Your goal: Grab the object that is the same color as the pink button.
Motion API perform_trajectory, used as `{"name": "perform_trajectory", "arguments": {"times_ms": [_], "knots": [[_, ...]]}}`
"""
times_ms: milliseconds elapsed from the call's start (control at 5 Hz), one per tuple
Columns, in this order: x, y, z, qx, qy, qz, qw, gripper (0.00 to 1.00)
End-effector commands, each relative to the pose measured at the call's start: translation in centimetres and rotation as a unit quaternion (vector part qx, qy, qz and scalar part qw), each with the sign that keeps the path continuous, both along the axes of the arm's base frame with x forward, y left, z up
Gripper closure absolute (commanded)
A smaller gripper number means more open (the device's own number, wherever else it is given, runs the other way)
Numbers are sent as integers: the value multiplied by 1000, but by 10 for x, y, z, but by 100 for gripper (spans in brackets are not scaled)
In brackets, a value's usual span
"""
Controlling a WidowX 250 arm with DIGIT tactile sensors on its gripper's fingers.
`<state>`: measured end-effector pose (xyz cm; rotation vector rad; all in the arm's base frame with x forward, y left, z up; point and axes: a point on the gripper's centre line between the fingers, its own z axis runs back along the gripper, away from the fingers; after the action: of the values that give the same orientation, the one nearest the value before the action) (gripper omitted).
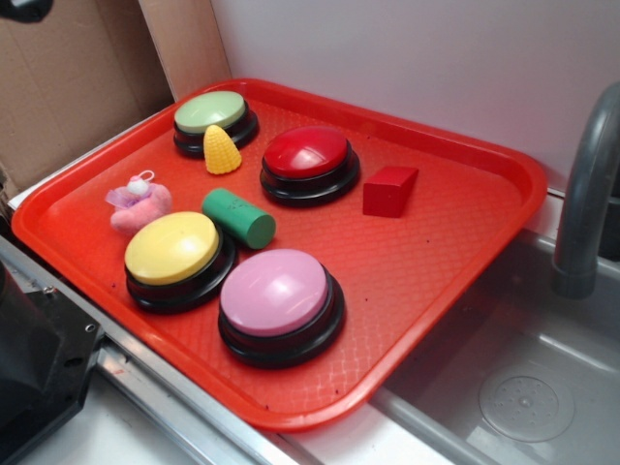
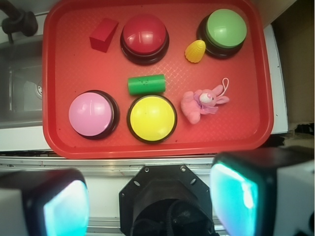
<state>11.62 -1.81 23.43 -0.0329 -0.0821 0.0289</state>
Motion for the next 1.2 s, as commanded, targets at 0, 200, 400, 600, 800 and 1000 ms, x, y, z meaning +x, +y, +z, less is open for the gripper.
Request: {"name": "perform_trajectory", "arguments": {"times_ms": [0, 200, 400, 600, 800, 1000], "knots": [[0, 0, 0, 0, 0, 0, 1000, 0], [8, 14, -14, -67, 13, 126, 990, 0], [17, 30, -34, -62, 1, 248, 967, 0], [24, 51, -57, -83, -12, 366, 927, 0], [40, 75, -103, -62, -61, 476, 875, 0], [48, 89, -128, -14, -117, 551, 826, 0]]}}
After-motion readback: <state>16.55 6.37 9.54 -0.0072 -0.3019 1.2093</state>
